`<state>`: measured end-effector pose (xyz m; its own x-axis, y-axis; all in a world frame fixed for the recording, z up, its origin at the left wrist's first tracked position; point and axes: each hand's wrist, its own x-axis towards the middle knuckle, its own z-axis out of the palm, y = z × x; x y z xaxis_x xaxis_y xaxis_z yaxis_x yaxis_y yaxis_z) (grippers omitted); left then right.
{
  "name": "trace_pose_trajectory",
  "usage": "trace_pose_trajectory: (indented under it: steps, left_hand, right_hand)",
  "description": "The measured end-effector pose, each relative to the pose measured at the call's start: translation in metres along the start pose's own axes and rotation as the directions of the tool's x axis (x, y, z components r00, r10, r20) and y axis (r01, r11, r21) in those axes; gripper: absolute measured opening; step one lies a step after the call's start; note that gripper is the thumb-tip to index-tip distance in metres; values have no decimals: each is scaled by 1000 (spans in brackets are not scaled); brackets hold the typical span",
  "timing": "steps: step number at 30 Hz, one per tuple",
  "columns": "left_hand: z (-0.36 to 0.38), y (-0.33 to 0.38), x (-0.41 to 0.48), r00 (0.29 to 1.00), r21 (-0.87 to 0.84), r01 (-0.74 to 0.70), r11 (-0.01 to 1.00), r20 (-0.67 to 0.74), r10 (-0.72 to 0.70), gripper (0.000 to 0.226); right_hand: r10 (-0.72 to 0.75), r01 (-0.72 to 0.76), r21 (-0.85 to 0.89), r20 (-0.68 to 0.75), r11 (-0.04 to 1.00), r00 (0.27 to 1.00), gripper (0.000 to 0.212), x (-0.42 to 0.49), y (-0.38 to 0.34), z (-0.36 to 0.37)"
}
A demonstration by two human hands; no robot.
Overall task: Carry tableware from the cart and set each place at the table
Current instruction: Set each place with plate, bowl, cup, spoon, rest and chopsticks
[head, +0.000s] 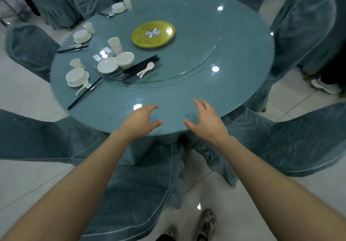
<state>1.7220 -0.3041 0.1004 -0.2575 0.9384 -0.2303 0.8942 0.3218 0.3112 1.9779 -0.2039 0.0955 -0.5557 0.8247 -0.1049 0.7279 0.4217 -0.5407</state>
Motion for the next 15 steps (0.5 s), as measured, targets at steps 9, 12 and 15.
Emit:
trace_pose_trajectory:
  steps: [9,12,15]
  left_hand:
    - [-9,12,15,994,-34,84,996,-60,-86,74]
    - [-8,7,26,992,-50,107,993,-68,-110,74]
    - [-6,1,42,989,-63,127,990,-70,-131,74]
  right_hand:
    - [-83,83,20,40,996,996,90,32,13,-17]
    - [-109,109,3,58,994,992,90,46,13,-16]
    - [-122,124,-25,61,992,991,90,65,15,-13]
